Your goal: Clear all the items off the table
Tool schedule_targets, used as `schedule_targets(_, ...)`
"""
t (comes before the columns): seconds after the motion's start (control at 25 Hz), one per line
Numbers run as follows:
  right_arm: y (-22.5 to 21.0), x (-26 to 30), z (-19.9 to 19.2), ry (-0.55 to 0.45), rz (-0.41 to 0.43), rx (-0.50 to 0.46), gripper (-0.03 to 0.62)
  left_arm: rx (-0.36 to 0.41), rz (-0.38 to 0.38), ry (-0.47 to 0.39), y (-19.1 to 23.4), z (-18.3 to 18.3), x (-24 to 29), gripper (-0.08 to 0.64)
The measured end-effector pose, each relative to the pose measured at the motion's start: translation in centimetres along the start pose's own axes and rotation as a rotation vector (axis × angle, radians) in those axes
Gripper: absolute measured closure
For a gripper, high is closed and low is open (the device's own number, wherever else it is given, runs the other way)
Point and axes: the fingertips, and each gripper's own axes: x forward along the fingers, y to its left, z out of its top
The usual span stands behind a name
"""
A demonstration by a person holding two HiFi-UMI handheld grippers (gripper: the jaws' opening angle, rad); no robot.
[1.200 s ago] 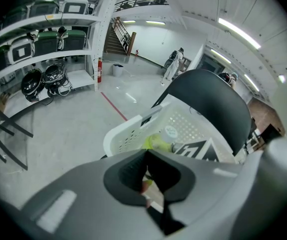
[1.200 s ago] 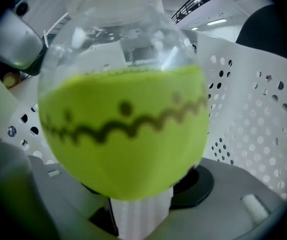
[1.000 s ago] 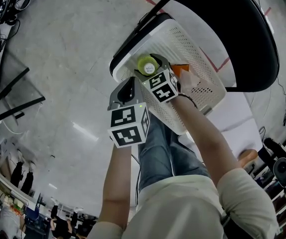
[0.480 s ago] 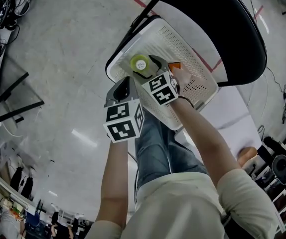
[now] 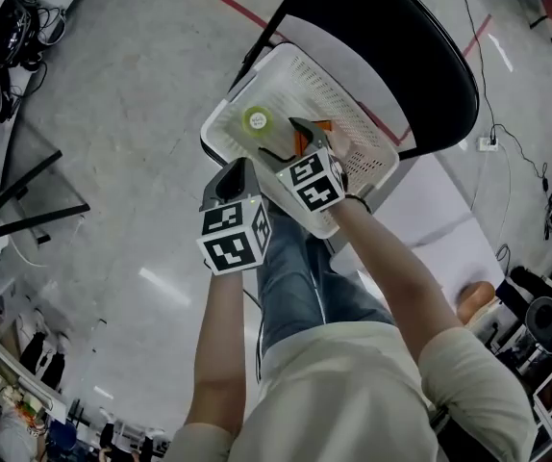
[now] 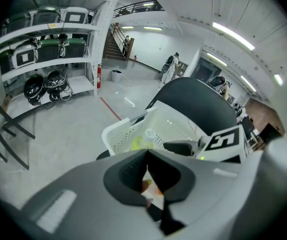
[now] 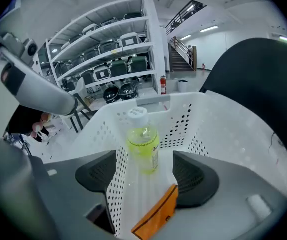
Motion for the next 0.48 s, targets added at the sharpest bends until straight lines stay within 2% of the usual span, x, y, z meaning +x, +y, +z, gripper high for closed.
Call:
schedule_targets(0.2, 0.1, -3.6, 0.2, -0.011, -0.025, -0.001, 0.27, -0.003, -0.004, -0.01, -1.1, -0.7, -2.2, 0.552)
schedule_targets(0.48, -0.1, -9.2, 0.6, -0.049, -0.08, 0.023, 0.352, 0.04, -0.013, 0.006, -3.1, -1.9, -4.7, 0.552)
